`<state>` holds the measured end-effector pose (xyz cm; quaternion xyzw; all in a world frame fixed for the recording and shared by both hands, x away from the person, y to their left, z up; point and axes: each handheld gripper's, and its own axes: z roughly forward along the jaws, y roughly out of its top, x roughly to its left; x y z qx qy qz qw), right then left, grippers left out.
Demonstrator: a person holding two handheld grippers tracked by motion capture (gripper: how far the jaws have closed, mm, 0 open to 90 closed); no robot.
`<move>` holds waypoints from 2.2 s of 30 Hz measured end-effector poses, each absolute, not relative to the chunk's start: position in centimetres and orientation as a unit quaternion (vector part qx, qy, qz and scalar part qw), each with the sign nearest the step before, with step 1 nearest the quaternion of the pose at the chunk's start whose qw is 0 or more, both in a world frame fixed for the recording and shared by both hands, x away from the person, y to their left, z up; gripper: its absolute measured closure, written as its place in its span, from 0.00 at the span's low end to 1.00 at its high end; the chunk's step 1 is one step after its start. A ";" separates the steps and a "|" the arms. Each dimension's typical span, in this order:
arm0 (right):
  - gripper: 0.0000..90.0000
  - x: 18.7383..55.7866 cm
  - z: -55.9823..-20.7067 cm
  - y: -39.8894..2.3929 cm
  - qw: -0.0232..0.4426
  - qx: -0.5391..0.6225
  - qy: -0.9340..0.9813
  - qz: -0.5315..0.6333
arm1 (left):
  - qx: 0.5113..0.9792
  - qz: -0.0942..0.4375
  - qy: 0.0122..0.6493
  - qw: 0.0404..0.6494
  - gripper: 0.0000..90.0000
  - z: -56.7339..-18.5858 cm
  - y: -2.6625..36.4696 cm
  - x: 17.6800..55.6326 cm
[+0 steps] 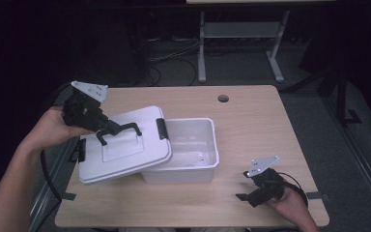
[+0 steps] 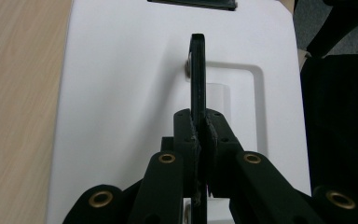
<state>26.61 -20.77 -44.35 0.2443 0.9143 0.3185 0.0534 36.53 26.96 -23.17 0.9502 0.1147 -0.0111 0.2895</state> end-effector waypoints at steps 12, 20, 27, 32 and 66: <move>0.20 26.7 -44.4 -20.8 0.052 0.240 0.915 0.320 | 0.950 -0.031 0.093 0.296 0.94 -24.3 23.4 38.3; 0.20 26.7 -44.4 -20.9 0.051 0.240 0.915 0.321 | 0.952 -0.035 0.080 0.292 0.94 -24.6 21.2 39.3; 0.20 26.7 -44.3 -21.0 0.051 0.240 0.914 0.324 | 0.954 -0.037 0.070 0.288 0.94 -24.8 19.6 39.9; 0.19 26.7 -44.2 -21.1 0.054 0.241 0.913 0.325 | 0.956 -0.041 0.064 0.283 0.94 -25.0 18.3 40.3; 0.19 26.6 -44.2 -21.0 0.054 0.238 0.913 0.326 | 0.962 -0.063 0.036 0.265 0.94 -26.6 13.0 41.8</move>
